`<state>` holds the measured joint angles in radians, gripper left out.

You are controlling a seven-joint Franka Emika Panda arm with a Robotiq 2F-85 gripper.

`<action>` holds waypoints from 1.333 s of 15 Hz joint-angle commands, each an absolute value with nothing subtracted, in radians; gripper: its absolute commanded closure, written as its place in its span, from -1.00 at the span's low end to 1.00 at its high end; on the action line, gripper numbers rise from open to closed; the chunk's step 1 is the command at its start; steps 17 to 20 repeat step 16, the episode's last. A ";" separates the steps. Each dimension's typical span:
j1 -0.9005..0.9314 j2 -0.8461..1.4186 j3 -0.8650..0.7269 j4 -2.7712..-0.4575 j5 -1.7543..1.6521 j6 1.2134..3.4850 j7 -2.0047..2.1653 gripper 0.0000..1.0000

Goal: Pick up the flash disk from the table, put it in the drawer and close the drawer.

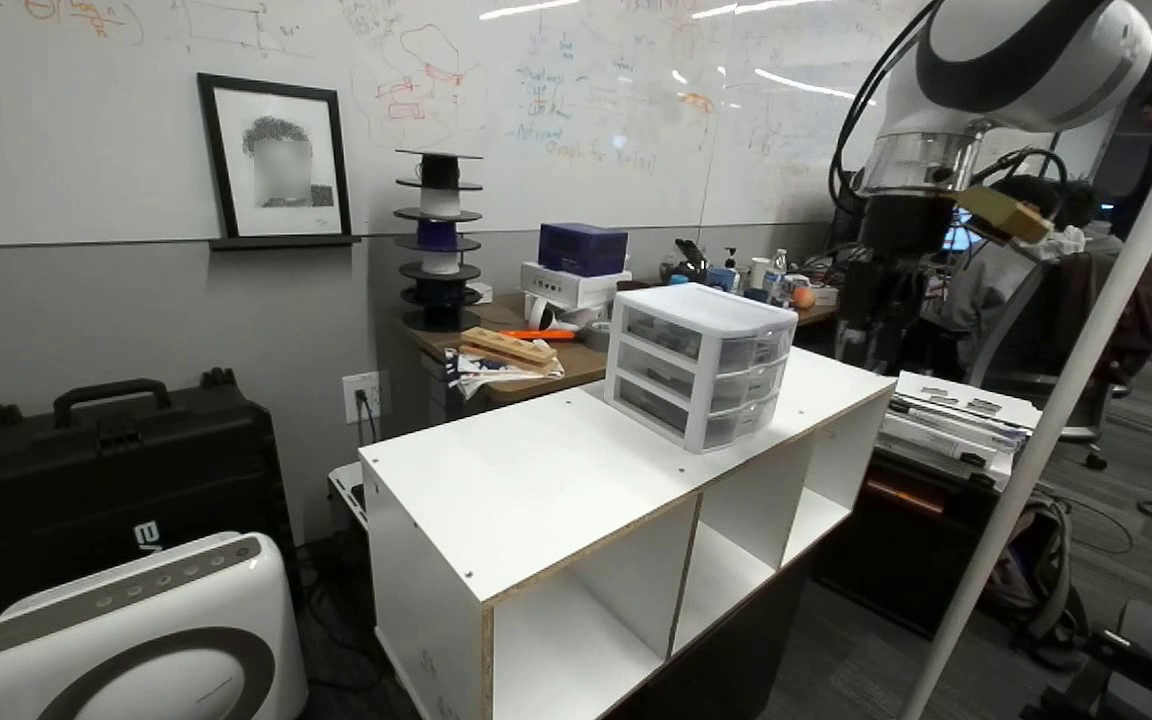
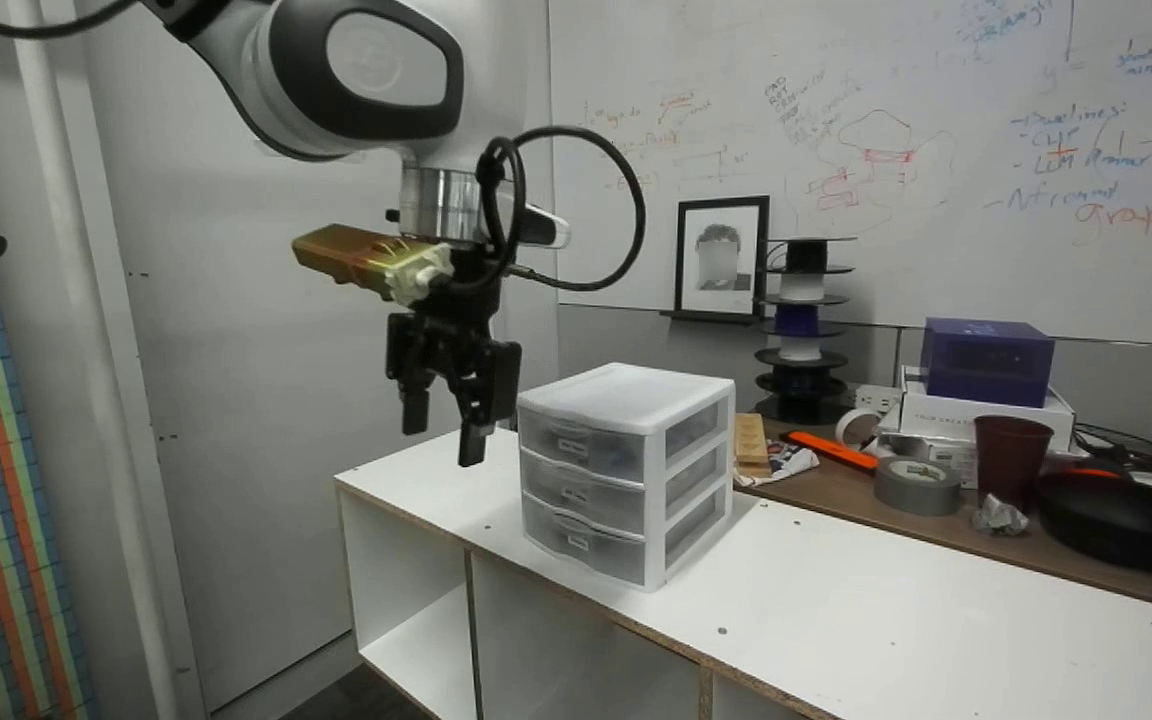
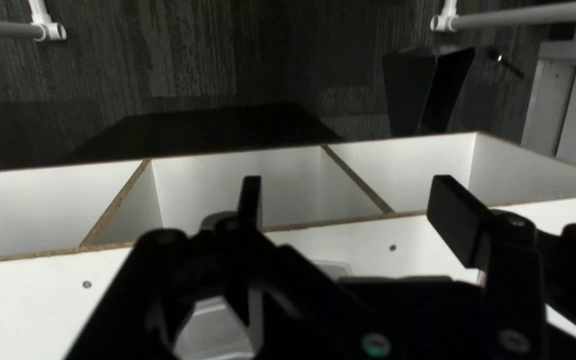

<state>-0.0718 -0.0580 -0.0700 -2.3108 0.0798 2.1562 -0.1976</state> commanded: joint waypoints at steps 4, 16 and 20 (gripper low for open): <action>-0.060 -0.390 -0.073 -2.423 0.010 1.884 -0.241 -1.00; -0.015 -0.776 -0.150 -2.531 0.006 1.715 -0.442 -1.00; -0.015 -0.776 -0.150 -2.531 0.006 1.715 -0.442 -1.00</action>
